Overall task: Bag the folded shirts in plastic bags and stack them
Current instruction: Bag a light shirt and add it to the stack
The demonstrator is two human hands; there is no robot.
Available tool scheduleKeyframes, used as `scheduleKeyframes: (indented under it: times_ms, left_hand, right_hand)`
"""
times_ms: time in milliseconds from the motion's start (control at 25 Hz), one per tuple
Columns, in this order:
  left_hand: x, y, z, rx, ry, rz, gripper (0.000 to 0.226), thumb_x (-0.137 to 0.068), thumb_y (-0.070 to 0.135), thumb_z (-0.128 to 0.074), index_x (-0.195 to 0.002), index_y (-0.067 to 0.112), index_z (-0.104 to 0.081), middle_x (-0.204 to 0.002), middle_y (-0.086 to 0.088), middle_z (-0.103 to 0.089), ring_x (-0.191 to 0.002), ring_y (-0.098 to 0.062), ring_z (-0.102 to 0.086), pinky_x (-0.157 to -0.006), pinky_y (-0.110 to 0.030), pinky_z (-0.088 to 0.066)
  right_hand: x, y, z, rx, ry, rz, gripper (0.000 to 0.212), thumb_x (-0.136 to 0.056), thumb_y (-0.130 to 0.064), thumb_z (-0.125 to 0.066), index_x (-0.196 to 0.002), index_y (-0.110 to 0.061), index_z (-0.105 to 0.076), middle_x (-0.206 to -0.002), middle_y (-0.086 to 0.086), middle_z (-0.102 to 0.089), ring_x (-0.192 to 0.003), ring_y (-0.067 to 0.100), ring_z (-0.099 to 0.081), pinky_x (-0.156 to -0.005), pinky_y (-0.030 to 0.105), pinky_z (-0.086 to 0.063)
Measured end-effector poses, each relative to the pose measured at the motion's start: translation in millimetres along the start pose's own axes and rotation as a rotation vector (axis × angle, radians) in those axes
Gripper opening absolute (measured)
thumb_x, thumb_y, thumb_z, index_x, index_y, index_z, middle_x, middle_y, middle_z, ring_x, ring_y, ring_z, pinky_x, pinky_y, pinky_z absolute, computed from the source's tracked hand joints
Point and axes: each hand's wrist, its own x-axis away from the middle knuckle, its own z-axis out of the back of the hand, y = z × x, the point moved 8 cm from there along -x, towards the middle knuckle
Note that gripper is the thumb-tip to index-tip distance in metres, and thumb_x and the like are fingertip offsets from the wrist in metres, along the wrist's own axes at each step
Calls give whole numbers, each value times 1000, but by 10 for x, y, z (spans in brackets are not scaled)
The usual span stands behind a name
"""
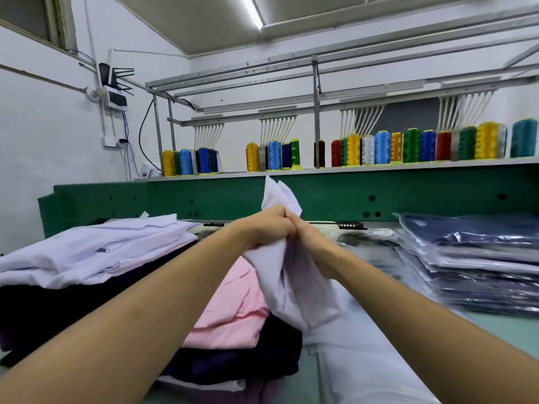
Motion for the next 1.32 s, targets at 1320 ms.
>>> scheduleKeyframes:
  times_ms: [1320]
  left_hand:
    - [-1016, -224, -2297, -730, -349, -359, 51, -95, -2, -40, -128, 31, -61, -143, -4, -40, -116, -25, -57, -84, -34, -46]
  right_hand:
    - [741, 725, 2619, 641, 126, 130, 21, -82, -5, -72, -63, -10, -64, -60, -10, -59, -55, 5, -55, -53, 23, -43]
